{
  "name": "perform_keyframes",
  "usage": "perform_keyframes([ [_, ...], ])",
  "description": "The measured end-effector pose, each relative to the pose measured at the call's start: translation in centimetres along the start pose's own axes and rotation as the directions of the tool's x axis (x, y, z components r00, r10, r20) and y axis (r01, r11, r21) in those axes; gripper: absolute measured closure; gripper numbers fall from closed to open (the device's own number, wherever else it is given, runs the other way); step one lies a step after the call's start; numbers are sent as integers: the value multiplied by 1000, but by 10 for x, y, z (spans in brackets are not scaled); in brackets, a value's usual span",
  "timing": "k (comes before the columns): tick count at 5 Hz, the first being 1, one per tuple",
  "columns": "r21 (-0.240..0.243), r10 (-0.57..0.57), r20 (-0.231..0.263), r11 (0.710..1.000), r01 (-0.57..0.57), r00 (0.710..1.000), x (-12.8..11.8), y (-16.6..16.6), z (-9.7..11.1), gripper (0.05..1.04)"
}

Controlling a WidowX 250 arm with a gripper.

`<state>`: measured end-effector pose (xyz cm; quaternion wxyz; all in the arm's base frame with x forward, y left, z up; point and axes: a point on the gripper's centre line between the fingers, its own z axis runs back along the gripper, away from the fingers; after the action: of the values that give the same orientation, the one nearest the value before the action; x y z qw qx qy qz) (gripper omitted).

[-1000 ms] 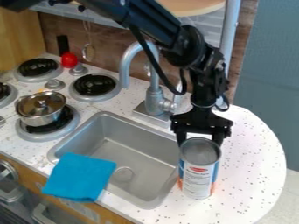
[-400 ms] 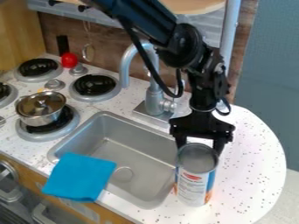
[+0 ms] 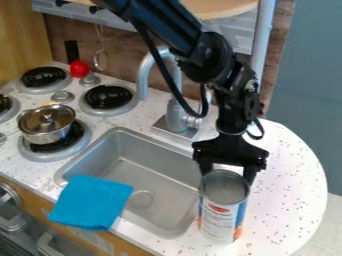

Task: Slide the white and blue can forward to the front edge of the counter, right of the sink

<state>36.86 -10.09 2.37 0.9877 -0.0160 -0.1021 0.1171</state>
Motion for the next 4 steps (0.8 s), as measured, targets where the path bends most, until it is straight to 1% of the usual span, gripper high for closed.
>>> perform_keyframes([
  [1, 0, -3, -1, 1000, 3, 1000, -4, 1, -1, 83],
  [2, -2, -12, 14, 1000, 12, 1000, -7, 0, 4, 83],
  [4, 6, -30, 4, 1000, 30, 1000, -12, 0, 1, 83],
])
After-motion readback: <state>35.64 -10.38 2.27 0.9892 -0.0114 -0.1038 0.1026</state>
